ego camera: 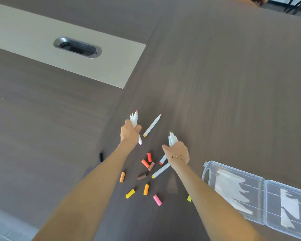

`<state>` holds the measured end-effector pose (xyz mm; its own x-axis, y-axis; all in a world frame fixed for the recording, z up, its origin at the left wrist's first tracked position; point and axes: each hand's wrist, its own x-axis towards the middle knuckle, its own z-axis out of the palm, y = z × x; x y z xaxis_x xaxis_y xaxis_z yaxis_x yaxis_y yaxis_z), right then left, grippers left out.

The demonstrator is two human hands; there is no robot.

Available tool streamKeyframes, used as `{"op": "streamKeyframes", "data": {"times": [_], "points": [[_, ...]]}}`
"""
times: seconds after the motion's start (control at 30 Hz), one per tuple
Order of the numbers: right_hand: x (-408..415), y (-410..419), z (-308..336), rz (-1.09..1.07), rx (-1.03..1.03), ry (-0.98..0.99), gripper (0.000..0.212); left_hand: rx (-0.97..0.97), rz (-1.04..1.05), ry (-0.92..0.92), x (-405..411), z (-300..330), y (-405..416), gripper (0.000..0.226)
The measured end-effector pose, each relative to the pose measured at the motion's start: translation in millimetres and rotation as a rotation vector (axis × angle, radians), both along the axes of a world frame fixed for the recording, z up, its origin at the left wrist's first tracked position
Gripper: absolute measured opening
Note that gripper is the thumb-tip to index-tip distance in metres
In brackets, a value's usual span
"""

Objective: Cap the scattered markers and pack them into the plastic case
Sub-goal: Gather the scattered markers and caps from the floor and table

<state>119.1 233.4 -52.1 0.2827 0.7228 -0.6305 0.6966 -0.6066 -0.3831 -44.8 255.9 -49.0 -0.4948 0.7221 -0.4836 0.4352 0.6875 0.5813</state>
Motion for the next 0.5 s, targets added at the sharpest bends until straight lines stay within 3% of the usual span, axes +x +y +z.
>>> {"op": "streamKeyframes", "data": {"times": [0.1, 0.2, 0.33, 0.43, 0.5], "points": [[-6, -2, -1, 0.003, 0.004, -0.063, 0.035, 0.055, -0.060, -0.087, 4, 0, 13, 0.009], [-2, -8, -3, 0.033, -0.003, -0.111, 0.034, 0.084, -0.262, 0.061, 10, 1, 26, 0.028], [-1, -10, -7, 0.088, 0.013, -0.103, 0.024, -0.010, -0.419, 0.274, 27, -4, 39, 0.034], [-3, -5, -1, 0.022, 0.036, -0.028, 0.016, -0.083, -0.517, 0.324, 37, -12, 41, 0.052], [-1, -5, 7, -0.072, 0.052, 0.032, 0.018, -0.094, -0.560, 0.347, 42, -15, 39, 0.048]]}}
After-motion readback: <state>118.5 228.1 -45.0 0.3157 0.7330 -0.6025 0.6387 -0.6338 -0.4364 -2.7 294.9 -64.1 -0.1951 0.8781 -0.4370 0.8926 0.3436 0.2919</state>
